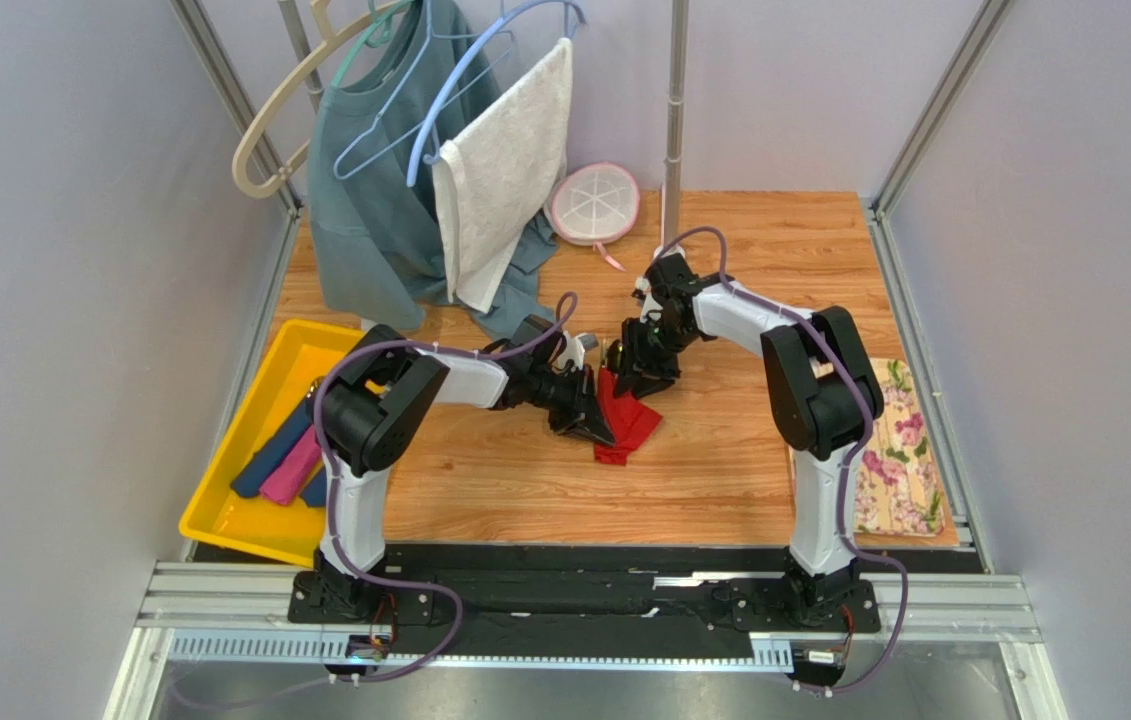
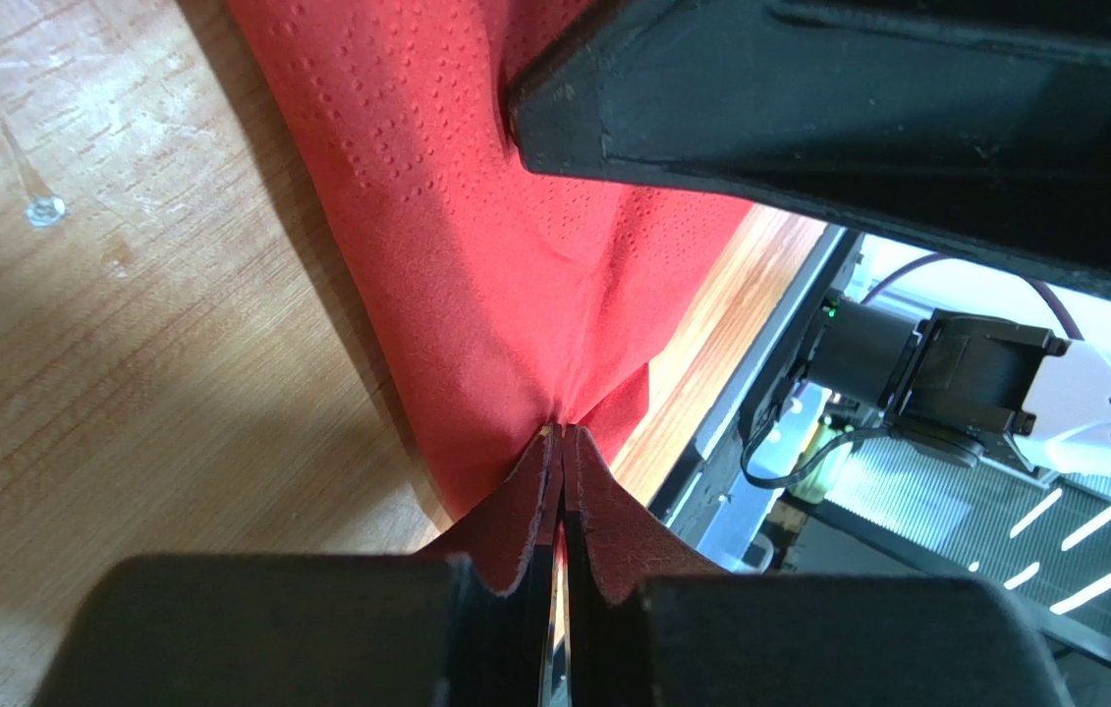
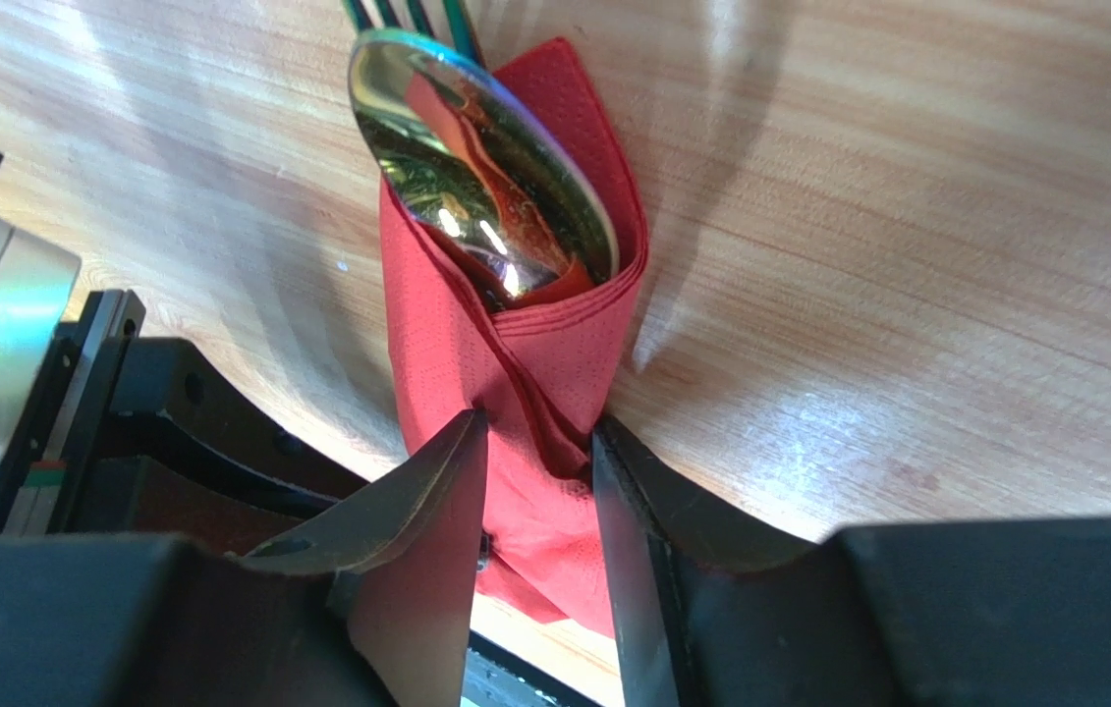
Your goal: Place the utensils on the paper napkin and roll it up
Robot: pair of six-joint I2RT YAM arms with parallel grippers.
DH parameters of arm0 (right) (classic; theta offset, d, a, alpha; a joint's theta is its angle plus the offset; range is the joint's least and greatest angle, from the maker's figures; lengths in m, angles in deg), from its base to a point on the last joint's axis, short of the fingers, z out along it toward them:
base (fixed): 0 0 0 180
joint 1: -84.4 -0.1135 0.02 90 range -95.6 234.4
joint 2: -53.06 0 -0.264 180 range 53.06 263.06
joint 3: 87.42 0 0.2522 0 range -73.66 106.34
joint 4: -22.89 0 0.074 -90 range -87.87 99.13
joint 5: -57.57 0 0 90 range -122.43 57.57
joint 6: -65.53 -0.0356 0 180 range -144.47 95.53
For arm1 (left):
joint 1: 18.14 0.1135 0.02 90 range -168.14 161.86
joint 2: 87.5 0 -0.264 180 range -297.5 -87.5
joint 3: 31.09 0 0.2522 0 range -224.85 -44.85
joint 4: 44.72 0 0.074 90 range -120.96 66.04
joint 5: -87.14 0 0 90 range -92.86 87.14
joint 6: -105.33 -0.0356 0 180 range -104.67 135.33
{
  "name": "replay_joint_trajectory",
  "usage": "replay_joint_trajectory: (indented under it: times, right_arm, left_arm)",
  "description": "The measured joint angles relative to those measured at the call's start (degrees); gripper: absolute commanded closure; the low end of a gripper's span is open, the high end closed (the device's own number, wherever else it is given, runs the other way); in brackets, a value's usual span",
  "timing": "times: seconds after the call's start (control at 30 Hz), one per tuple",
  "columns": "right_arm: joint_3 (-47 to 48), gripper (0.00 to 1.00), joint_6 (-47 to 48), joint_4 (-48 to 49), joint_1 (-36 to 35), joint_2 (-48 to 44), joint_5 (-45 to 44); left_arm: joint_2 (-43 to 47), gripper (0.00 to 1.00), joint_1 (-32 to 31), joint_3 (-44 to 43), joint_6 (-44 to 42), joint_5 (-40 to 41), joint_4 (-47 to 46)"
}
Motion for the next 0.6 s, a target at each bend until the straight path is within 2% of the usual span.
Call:
replay_joint_trajectory:
  times: [0.17,0.2,0.27,0.3,0.33,0.47,0.57,0.6]
  right_arm:
    - [0.61,0.66,-0.7,-0.33,-0.15,0.57,-0.31]
    - [0.61,0.74,-0.79,-0.28,-0.15,0.61,-0.28]
    - [0.61,0.83,-0.74,-0.24,-0.13,0.74,-0.31]
    - [0.59,0.94,-0.9,0.0,-0.17,0.94,-0.31]
    - [0.59,0.99,-0.83,0.17,-0.22,1.14,0.02]
    - [0.57,1.0,-0.63,0.83,-0.26,1.38,1.62]
    - [0.5,1.0,-0.22,1.84,0.04,1.79,3.98]
    - [0.35,1.0,0.0,2.29,0.24,1.9,4.96]
  left_arm:
    - [-0.09,0.94,0.0,0.0,0.02,-0.04,-0.17]
    - [-0.11,0.94,0.0,0.0,0.02,-0.04,-0.26]
    - [-0.11,0.94,0.0,0.0,0.02,-0.04,-0.28]
    - [-0.15,0.94,0.0,0.0,0.02,-0.07,-0.33]
    - [-0.17,0.94,0.0,0.0,0.02,-0.07,-0.37]
    - [-0.2,0.93,-0.02,0.0,0.02,-0.13,-0.5]
    - [-0.2,0.77,0.0,0.0,0.04,-0.04,-0.59]
    - [-0.15,0.65,0.0,0.0,0.09,0.0,-0.59]
